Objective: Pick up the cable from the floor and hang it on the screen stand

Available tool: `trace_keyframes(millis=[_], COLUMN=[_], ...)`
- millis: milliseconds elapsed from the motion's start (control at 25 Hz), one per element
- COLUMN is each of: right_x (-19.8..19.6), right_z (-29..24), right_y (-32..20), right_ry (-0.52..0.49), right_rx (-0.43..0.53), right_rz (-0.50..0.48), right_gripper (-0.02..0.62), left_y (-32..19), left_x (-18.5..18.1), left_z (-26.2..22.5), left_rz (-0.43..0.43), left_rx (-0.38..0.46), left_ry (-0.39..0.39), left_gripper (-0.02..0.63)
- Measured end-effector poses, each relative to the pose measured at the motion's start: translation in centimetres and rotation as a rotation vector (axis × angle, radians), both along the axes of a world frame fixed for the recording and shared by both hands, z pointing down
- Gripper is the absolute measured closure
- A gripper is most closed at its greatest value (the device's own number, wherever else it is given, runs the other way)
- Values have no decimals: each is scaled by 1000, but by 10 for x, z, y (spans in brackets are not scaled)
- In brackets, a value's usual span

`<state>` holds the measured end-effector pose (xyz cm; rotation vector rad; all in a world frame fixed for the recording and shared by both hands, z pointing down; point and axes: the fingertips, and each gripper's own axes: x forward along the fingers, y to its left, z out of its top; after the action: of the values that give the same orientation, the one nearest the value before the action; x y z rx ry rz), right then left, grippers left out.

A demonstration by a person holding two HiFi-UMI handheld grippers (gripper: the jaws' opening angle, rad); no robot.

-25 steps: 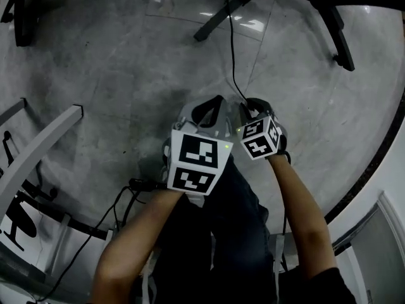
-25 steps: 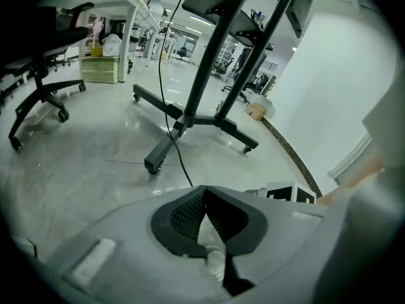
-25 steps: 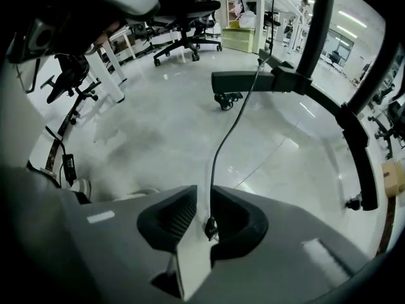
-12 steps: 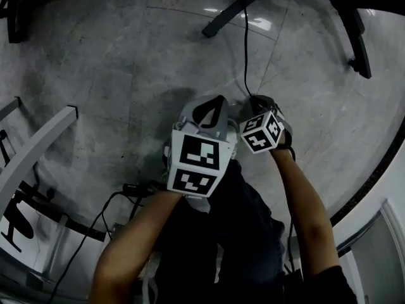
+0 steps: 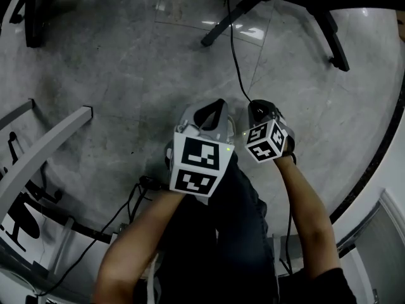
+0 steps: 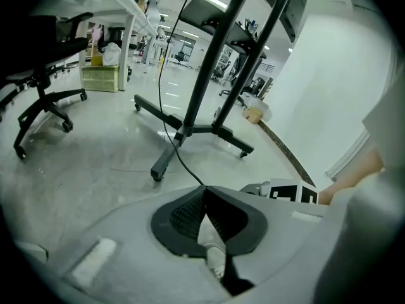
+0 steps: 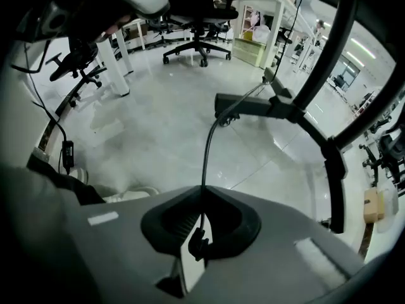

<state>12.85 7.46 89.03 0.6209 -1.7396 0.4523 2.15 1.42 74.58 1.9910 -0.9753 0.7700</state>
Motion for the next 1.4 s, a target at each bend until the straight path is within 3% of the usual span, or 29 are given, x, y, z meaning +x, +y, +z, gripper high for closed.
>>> trace_keyframes(millis=[640, 1120, 1400], right_x=[-21, -22, -23], right_z=[-274, -542, -707], right_y=[-34, -130, -183], right_ry=[-1, 60, 58], right_rx=[239, 600, 801], right_rz=[-41, -212, -219], right_gripper=[574, 574, 572], left_y=[-13, -56, -95], left_x=[-12, -15, 8], left_z=[-239, -426, -536], left_rz=[-6, 43, 76], left_rx=[135, 364, 522], left_ry=[70, 111, 162], left_gripper=[604, 604, 604])
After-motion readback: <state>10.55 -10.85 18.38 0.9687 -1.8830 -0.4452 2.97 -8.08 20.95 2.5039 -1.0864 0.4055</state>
